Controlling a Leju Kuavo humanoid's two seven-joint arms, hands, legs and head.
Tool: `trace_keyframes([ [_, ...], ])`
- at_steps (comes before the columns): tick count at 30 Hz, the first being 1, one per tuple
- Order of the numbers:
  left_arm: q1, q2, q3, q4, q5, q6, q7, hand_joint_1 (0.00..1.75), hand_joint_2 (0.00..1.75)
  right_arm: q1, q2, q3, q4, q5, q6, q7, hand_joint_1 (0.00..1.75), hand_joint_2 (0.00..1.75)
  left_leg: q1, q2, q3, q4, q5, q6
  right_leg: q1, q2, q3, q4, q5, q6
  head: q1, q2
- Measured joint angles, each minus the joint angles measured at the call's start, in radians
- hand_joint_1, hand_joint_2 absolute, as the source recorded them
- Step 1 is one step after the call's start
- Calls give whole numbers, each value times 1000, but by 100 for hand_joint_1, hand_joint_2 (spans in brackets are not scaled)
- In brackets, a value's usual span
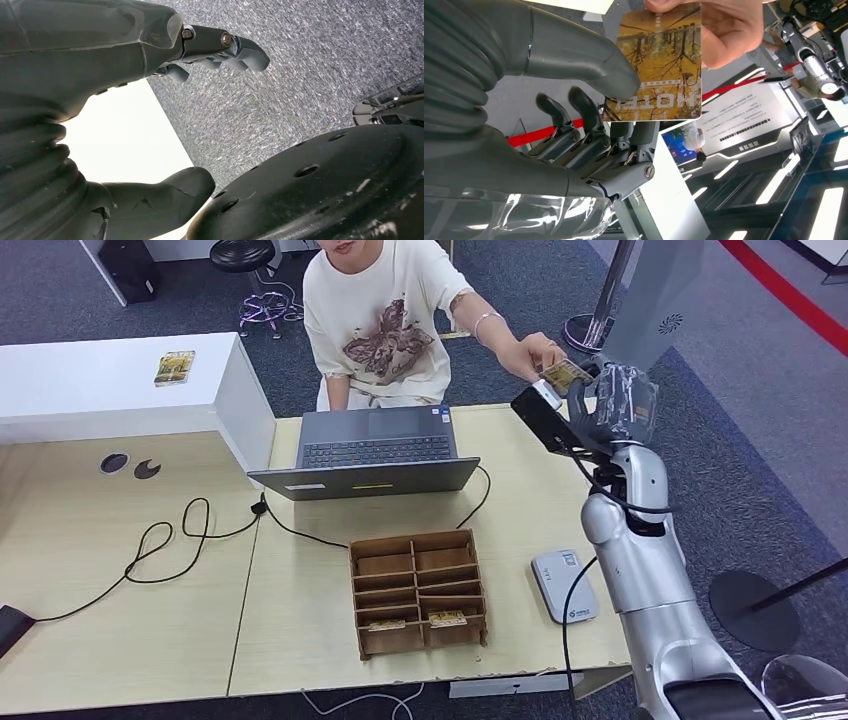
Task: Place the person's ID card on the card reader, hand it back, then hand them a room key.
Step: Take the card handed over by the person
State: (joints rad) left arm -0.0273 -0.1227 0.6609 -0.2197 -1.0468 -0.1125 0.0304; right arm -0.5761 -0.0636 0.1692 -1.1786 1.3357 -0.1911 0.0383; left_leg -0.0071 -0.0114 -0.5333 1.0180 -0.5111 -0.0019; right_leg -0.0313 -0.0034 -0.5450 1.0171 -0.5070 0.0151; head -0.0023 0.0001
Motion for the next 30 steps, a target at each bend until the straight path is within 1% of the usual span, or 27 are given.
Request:
trace_keyframes([
  [5, 0, 0, 13, 0, -1, 0, -1, 0, 175, 6, 6, -17, -13, -40, -8, -30, 175, 175, 0, 0, 0, 0, 0, 0, 0, 0, 0, 0, 0, 0, 0, 0],
  [10, 0, -1, 29, 0, 4, 2, -3, 0, 175, 26, 17, -52, -51, -164, 16, -90, 175, 175, 0, 0, 0, 0, 0, 0, 0, 0, 0, 0, 0, 0, 0, 0],
  [13, 0, -2, 39, 0, 12, 5, -3, 0, 175, 43, 21, -81, -77, -288, 72, -132, 175, 175, 0, 0, 0, 0, 0, 0, 0, 0, -1, 0, 0, 0, 0, 0],
  [16, 0, -3, 54, 0, 22, 6, -3, 0, 175, 60, 20, -116, -97, -443, 156, -171, 175, 175, 0, 0, 0, 0, 0, 0, 0, 0, -1, 0, 0, 0, 0, 0],
  [19, 0, -4, 75, 0, 29, 8, -6, 0, 175, 73, 0, -147, -101, -605, 243, -208, 175, 175, 0, 0, 0, 0, 0, 0, 0, 0, -1, 0, 0, 0, 0, 0],
  [22, 2, -4, 100, 0, 35, 8, -6, 0, 175, 89, -57, -172, -98, -798, 338, -243, 175, 175, 0, -1, -1, 1, 0, 0, 0, -1, -1, -1, 0, 0, 0, 0],
  [25, 3, -4, 121, 0, 35, 9, -7, 0, 175, 112, -140, -181, -96, -989, 437, -248, 175, 175, 0, -2, -2, 3, 0, 1, 0, -2, -1, -1, 0, 1, 0, 0],
  [27, 3, -4, 136, 0, 35, 10, -9, 0, 175, 131, -222, -181, -96, -1141, 514, -226, 175, 175, 0, -3, -3, 4, -1, 1, 0, -3, -1, -1, 1, 1, 0, 0],
  [30, 6, -4, 156, 0, 33, 11, -9, 0, 175, 157, -372, -180, -97, -1364, 600, -177, 175, 175, 0, -6, -5, 5, -1, 1, 0, -6, -2, -1, 1, 2, 0, 0],
])
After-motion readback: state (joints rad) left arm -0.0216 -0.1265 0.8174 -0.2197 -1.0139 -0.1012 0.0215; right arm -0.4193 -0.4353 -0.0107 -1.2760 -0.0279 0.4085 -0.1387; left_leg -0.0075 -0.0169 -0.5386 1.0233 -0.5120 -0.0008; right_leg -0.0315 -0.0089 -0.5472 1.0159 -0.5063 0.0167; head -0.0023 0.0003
